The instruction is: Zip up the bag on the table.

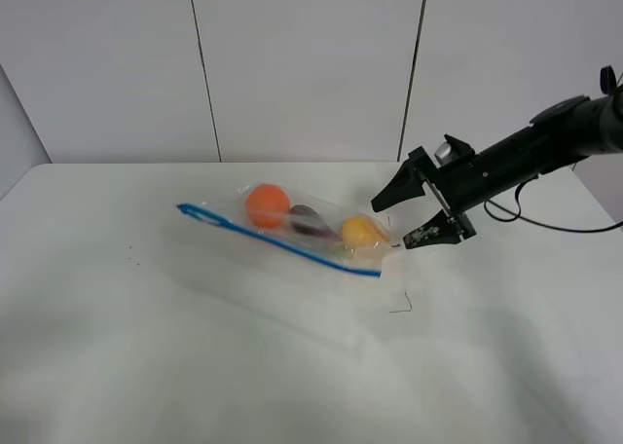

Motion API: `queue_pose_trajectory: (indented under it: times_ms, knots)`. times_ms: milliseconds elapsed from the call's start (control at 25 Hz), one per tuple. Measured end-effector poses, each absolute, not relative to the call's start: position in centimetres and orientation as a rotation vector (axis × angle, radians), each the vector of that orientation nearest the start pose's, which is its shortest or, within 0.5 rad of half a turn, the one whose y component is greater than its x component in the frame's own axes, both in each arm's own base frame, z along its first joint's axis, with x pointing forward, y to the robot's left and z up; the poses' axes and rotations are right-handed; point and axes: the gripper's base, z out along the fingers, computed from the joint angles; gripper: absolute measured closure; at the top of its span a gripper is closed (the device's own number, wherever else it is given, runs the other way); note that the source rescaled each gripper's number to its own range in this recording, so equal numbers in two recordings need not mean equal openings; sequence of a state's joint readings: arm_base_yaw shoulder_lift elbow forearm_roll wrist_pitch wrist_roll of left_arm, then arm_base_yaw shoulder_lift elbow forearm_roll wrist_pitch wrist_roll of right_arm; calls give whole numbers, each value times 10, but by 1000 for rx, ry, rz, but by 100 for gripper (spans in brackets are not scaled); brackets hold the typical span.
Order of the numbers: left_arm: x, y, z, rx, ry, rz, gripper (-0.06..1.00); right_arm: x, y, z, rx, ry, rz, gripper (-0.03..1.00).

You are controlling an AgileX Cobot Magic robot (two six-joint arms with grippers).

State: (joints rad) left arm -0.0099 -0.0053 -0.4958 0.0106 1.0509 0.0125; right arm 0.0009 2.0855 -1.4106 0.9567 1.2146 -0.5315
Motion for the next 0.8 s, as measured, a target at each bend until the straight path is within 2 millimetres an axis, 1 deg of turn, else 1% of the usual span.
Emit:
queue_pose_trajectory:
  times_ms: [40, 120, 160, 240, 280, 360, 480, 600, 680, 800]
  knots:
    - [-5, 1, 277, 22, 2033, 14, 14, 400, 66, 179, -110, 2865, 1218, -1]
    - [-5, 1, 277, 22, 2033, 14, 14, 411, 57, 191, -166, 2955, 932, -2]
    - [-5, 1, 277, 22, 2033, 14, 14, 416, 55, 199, -184, 2980, 782, -2]
    - [-5, 1, 277, 22, 2033, 14, 14, 425, 54, 213, -218, 2993, 538, -2]
    - [-5, 1, 277, 22, 2033, 14, 14, 428, 54, 221, -225, 2985, 433, -2]
    - [-5, 1, 277, 22, 2033, 14, 14, 434, 55, 232, -231, 2962, 303, -2]
    - [-5, 1, 277, 22, 2033, 14, 14, 437, 54, 242, -227, 2934, 232, -2]
    - [-5, 1, 277, 22, 2033, 14, 14, 437, 48, 243, -219, 2934, 198, -2]
    - [-5, 1, 277, 22, 2033, 14, 14, 438, 39, 243, -201, 2935, 176, -2]
    - [-5, 1, 277, 22, 2033, 14, 14, 439, 18, 243, -142, 2937, 158, -2]
